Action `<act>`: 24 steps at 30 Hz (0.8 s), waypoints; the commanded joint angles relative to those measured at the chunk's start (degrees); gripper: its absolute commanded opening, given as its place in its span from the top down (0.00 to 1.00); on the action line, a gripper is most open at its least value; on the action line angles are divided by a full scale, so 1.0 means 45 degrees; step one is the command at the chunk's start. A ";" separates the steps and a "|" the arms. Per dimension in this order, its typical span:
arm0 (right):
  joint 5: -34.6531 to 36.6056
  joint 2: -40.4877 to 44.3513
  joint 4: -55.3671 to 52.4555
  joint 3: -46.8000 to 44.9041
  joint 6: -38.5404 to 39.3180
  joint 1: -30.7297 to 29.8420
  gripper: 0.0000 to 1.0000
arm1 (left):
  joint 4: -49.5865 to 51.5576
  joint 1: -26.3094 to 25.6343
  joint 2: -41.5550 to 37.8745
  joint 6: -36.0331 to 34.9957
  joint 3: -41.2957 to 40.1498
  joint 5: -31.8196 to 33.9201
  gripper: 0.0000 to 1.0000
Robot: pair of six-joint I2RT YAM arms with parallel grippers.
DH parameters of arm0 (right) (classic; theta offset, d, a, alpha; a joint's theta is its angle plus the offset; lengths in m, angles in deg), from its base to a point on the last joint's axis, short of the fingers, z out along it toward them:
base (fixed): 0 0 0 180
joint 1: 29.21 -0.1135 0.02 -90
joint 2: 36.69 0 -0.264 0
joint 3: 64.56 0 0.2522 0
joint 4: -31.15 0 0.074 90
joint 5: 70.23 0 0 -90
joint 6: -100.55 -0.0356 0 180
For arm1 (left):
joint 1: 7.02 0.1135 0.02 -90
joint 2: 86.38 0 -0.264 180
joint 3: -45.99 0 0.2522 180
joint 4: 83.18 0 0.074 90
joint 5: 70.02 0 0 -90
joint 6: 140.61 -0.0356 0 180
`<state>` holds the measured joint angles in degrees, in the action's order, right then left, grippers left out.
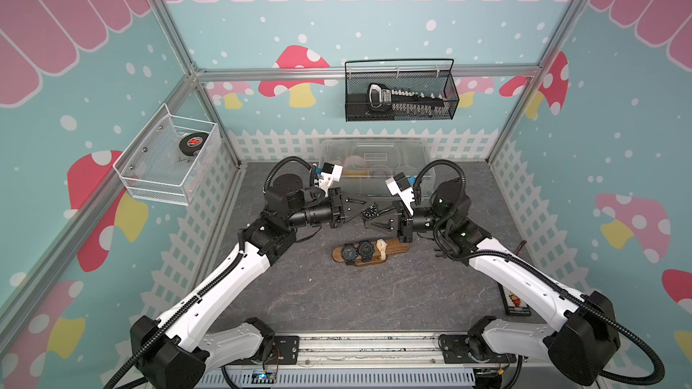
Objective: Place watch on stand
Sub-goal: Pick up the watch at the center of the board.
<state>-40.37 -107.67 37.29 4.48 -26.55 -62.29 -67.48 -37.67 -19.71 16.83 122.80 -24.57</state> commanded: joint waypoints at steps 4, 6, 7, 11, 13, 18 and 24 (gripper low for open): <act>-0.0196 0.0298 0.0671 -0.0344 -0.0559 0.0123 0.68 | 0.0833 0.0270 -0.0373 -0.1072 0.0457 0.0689 1.00; -0.0033 0.0512 0.0645 -0.0516 -0.0638 0.0117 0.66 | 0.1408 0.0269 -0.0402 -0.1701 0.0640 0.1071 1.00; 0.0068 0.0614 0.0608 -0.0599 -0.0716 0.0151 0.65 | 0.1657 0.0269 -0.0422 -0.1984 0.0729 0.1263 1.00; 0.0370 0.0747 0.0697 -0.0643 -0.1380 0.0275 0.67 | 0.1858 0.0269 -0.0485 -0.2498 0.0702 0.1649 1.00; 0.0319 0.0626 0.1406 -0.0693 -0.2102 0.0289 0.70 | 0.1852 0.0272 -0.0537 -0.2668 0.0648 0.1799 1.00; 0.0347 0.0024 0.3610 -0.0804 -0.4225 0.0312 0.71 | 0.1522 0.0250 -0.0931 -0.2894 0.0227 0.2420 1.00; 0.0520 -0.0833 0.5013 -0.0704 -0.5553 0.0307 0.69 | 0.0674 0.0194 -0.1396 -0.2799 -0.0366 0.3020 1.00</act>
<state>-38.88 -110.25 53.70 1.53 -46.46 -61.06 -61.69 -36.67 -24.74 4.85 122.14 -12.97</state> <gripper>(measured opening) 0.303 0.065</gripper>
